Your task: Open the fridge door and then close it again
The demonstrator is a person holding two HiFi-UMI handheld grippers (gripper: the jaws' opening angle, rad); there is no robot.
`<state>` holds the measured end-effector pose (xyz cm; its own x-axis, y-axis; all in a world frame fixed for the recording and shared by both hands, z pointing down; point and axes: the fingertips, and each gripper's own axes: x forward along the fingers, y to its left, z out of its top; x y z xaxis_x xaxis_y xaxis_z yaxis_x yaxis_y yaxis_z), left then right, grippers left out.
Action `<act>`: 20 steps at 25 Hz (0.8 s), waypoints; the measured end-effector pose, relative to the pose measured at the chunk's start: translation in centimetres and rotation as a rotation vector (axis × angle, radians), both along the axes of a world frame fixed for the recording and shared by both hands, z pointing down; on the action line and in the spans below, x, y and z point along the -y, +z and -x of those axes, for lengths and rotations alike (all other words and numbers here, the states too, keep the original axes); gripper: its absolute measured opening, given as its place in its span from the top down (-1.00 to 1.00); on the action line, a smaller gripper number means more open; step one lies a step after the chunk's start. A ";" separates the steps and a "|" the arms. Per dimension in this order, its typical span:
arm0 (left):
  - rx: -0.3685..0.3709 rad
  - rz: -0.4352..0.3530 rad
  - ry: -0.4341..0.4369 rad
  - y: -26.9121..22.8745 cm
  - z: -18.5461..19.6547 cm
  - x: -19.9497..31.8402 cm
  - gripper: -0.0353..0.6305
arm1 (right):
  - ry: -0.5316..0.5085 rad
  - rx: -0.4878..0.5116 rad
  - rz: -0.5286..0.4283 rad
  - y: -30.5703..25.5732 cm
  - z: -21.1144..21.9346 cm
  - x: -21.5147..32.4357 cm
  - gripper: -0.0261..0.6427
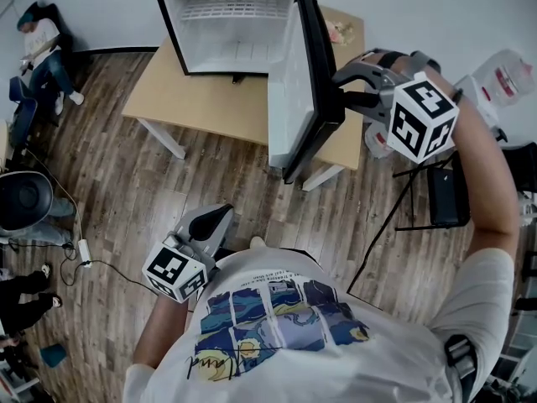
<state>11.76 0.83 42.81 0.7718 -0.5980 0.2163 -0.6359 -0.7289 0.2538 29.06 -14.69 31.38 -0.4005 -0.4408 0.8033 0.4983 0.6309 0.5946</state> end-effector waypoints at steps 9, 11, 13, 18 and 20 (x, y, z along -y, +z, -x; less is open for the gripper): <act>-0.003 0.000 -0.002 0.1 -0.3 0.2 0.87 | -0.007 0.010 0.023 -0.1 0.4 -0.2 0.73; -0.004 -0.002 -0.005 0.0 0.0 0.3 0.87 | -0.006 0.012 0.033 -0.1 1.0 -0.3 0.73; -0.004 -0.007 -0.007 0.0 0.5 0.6 0.87 | -0.006 0.016 0.042 -0.3 1.7 -0.3 0.73; -0.008 -0.010 -0.016 0.1 1.8 1.3 0.87 | -0.023 0.028 0.060 -0.2 3.4 0.1 0.73; -0.010 -0.010 -0.020 0.0 2.3 1.6 0.87 | -0.030 0.029 0.065 -0.1 4.1 0.3 0.73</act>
